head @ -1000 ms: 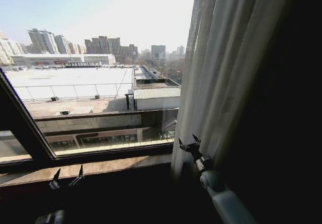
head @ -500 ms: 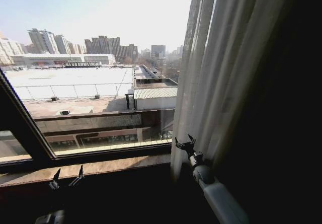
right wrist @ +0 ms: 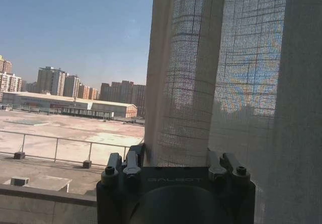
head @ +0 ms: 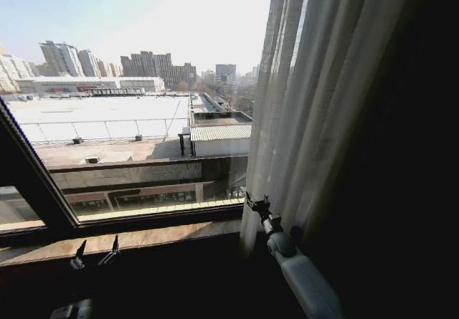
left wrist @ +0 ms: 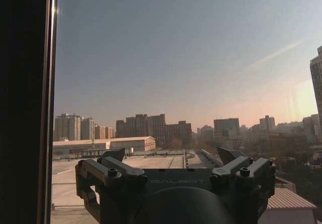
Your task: Open the curtains by pulling them apart, changing their state from closed to fully open.
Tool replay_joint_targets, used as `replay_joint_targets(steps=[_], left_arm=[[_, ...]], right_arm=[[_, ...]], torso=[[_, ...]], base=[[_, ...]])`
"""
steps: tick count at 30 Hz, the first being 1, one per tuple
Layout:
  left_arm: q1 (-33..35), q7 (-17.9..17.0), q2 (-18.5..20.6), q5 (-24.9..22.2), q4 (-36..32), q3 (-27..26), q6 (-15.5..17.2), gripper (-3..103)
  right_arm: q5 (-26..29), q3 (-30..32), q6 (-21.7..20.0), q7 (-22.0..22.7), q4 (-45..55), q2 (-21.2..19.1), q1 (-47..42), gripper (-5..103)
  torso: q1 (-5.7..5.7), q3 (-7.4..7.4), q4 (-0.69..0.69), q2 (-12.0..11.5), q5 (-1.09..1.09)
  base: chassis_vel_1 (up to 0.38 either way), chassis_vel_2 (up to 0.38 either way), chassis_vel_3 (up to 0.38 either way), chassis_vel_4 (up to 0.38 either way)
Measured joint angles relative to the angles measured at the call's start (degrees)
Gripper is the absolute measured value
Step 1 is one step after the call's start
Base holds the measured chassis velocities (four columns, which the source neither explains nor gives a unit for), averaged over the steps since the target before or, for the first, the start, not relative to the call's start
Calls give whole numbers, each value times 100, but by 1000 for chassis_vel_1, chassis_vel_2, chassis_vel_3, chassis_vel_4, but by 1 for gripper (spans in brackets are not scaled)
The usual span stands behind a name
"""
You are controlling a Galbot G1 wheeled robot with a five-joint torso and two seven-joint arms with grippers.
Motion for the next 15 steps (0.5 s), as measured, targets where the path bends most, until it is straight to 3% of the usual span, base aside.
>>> replay_joint_targets(steps=[3, 8, 11, 15], left_arm=[[0, 0, 0, 0, 0, 0, 0, 100], [0, 0, 0, 0, 0, 0, 0, 100], [0, 0, 0, 0, 0, 0, 0, 100], [0, 0, 0, 0, 0, 0, 0, 100]], right_arm=[[34, -14, 37, -43, -1, 5, 24, 42], [211, -13, 78, -220, -1, 23, 26, 31], [281, 28, 196, -444, -52, 79, 53, 15], [380, 36, 243, -563, -83, 95, 56, 4]], torso=[[0, 0, 0, 0, 0], [0, 0, 0, 0, 0], [0, 0, 0, 0, 0], [0, 0, 0, 0, 0]], base=[[0, 0, 0, 0], [0, 0, 0, 0], [0, 0, 0, 0], [0, 0, 0, 0]])
